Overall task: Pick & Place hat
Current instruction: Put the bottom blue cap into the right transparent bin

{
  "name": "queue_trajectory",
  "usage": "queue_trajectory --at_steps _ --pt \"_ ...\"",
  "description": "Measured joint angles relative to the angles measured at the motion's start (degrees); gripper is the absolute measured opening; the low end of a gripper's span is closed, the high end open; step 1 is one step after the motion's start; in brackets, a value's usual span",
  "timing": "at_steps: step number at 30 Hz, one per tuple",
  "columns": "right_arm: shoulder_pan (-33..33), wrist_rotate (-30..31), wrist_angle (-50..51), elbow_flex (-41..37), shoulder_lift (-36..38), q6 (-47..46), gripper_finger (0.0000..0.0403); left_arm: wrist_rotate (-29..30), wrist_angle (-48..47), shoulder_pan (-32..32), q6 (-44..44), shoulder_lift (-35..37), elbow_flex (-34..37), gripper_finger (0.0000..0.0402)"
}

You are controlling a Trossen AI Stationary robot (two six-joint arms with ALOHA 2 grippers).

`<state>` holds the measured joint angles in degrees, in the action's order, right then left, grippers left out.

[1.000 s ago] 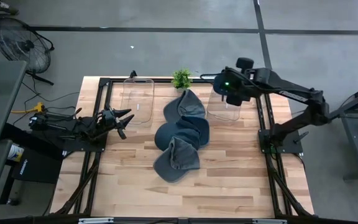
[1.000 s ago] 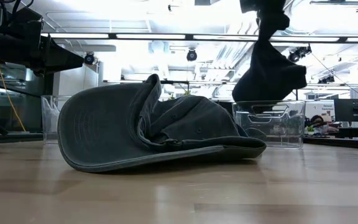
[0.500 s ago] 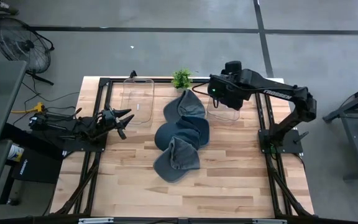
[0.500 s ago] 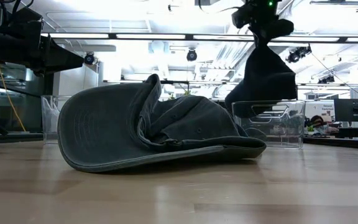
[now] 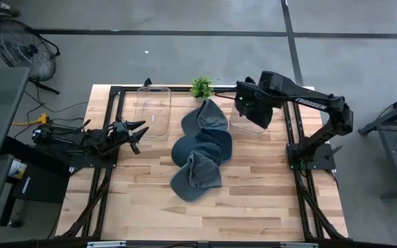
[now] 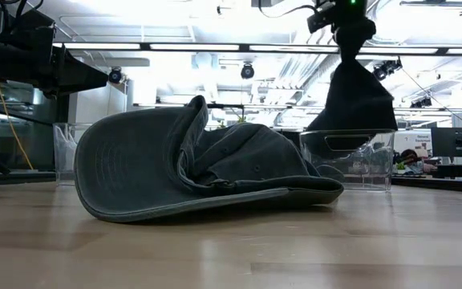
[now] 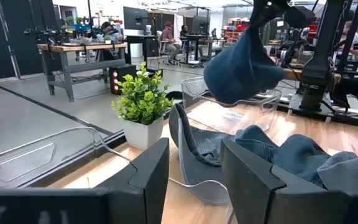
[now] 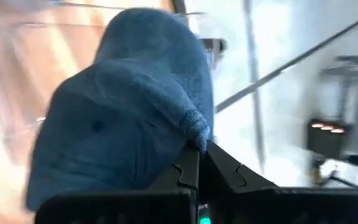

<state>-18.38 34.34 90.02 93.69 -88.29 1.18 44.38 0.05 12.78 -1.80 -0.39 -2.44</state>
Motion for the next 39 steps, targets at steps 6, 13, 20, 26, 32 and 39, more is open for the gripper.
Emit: queue_trajectory --at_steps 6,13,20,26,32,39 --pt "-3.01 -3.17 -0.03 0.00 -0.65 -4.65 0.0000 0.00 0.00 -0.02 0.00 -0.01 0.00 0.0142" --pt "-7.75 -6.61 0.00 0.00 -0.61 -7.66 0.0000 0.00 0.00 0.00 0.00 -0.01 0.00 0.0142" --pt "-12.63 -12.33 0.00 -0.08 -0.60 -8.83 0.0000 0.00 0.00 -0.02 0.00 -0.01 0.00 0.0142" --pt "-16.69 -13.92 -0.36 -5.43 -0.59 -7.12 0.0000 0.00 0.00 -0.02 0.00 -0.01 0.00 0.0142" --pt "-19.06 -13.75 -4.16 -9.94 -0.49 -3.46 0.0000 0.00 0.00 0.00 0.00 -0.01 0.00 0.0142" --pt "-20.79 -11.71 -4.65 -11.43 -0.43 -1.09 0.0002 0.00 0.00 -0.01 0.00 0.00 0.00 0.0142"
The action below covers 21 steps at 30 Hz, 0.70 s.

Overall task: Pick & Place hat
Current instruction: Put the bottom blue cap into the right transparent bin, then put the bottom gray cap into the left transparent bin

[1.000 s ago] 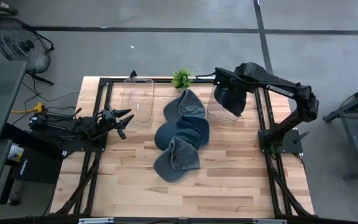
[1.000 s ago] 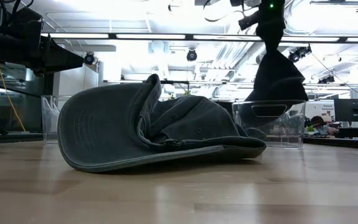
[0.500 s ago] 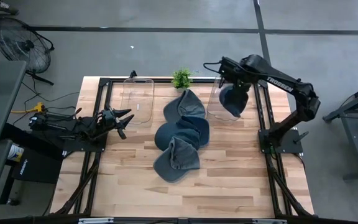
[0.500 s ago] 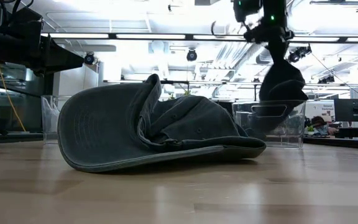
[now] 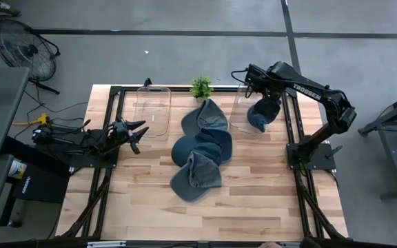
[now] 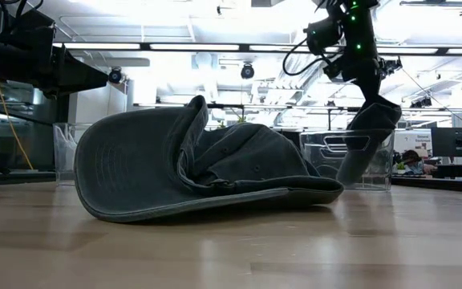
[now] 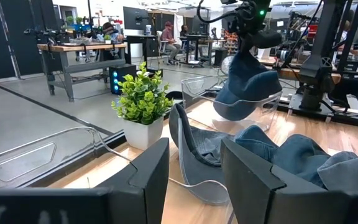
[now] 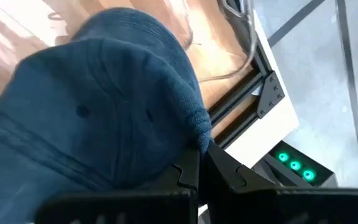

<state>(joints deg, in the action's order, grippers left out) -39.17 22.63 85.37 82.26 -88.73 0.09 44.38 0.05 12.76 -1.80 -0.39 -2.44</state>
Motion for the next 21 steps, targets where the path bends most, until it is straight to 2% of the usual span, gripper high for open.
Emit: queue_trajectory --at_steps 7,17,21 --pt "-0.62 -0.13 -0.44 0.00 0.46 1.91 0.0048 0.00 0.00 0.01 0.00 0.00 0.00 0.0142" --pt "-0.62 -0.44 -1.43 0.00 2.15 1.87 0.0157 0.00 0.00 0.01 0.00 0.01 0.00 0.0142" --pt "-0.59 -3.44 -2.25 0.35 2.42 1.49 0.0193 0.00 0.00 0.00 0.00 -0.01 0.00 0.0142"
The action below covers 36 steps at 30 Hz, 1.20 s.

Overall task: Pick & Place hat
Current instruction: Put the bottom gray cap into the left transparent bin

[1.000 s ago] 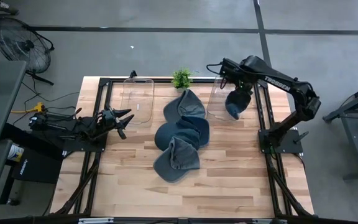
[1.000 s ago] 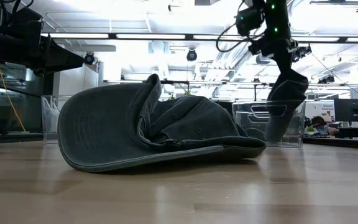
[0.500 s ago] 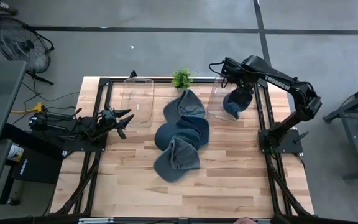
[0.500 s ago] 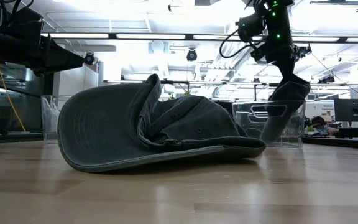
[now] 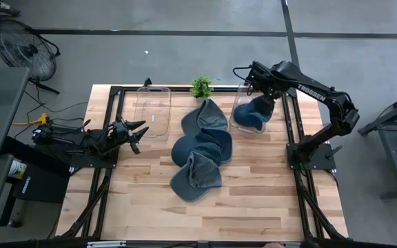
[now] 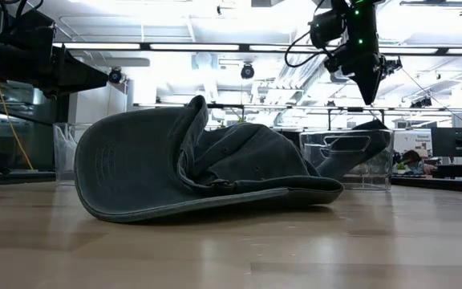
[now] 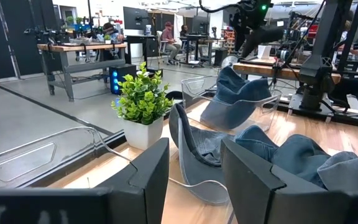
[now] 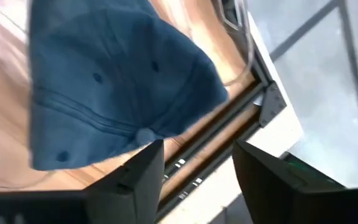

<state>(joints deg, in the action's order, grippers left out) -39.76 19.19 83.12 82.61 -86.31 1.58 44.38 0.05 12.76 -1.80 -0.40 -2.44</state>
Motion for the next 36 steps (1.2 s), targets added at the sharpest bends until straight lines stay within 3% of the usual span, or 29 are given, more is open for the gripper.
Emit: queue_trajectory --at_steps 9,18,36 --pt "3.57 -9.62 -1.28 4.97 0.34 2.28 0.0215 0.00 0.00 0.01 0.00 0.02 0.00 0.0142" --pt "9.07 -24.50 -8.76 6.60 0.19 7.41 0.0205 0.00 0.00 -0.01 0.00 0.00 0.00 0.0142" --pt "15.88 -38.44 -21.03 6.60 -6.64 8.72 0.0193 0.00 0.00 0.00 0.00 0.02 0.00 0.0142"
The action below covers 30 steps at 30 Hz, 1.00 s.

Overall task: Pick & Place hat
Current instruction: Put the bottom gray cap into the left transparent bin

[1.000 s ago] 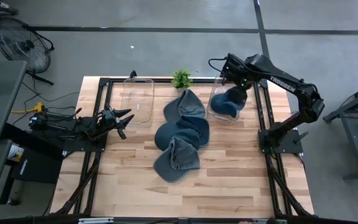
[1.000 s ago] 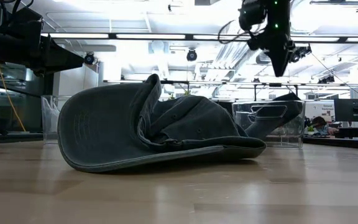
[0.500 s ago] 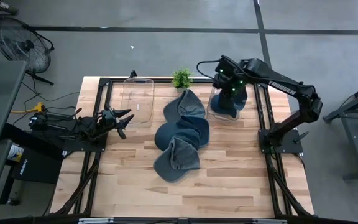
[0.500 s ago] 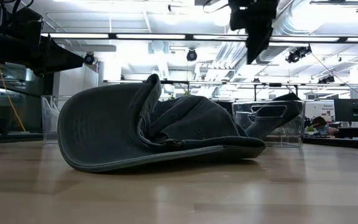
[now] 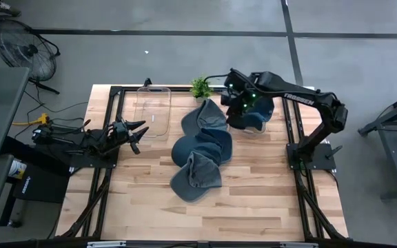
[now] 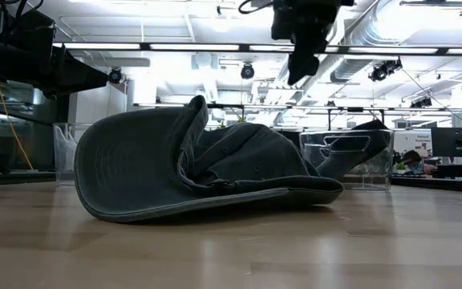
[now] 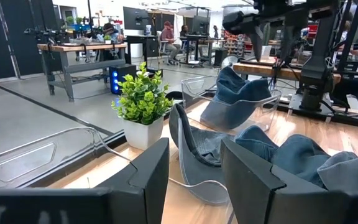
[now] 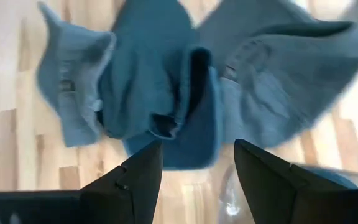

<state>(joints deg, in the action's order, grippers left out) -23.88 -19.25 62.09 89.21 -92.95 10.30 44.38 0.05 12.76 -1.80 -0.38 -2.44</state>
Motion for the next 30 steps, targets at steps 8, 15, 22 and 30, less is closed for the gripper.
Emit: queue_trajectory --at_steps 8,15,22,30 --pt "4.74 -2.39 0.19 -0.02 -0.85 2.75 0.0189 0.00 0.00 0.01 0.00 -0.02 0.00 0.0142" --pt "12.40 -4.38 0.66 -0.02 -0.85 4.97 0.0182 0.00 0.00 -0.01 0.00 0.00 0.00 0.0142" --pt "20.27 -4.28 -12.78 -12.69 2.06 3.70 0.0176 0.00 0.00 0.00 0.00 -0.02 0.00 0.0142" --pt "23.84 3.23 -31.73 -25.77 5.64 -12.63 0.0178 0.00 0.00 0.00 0.00 -0.01 0.00 0.0142"
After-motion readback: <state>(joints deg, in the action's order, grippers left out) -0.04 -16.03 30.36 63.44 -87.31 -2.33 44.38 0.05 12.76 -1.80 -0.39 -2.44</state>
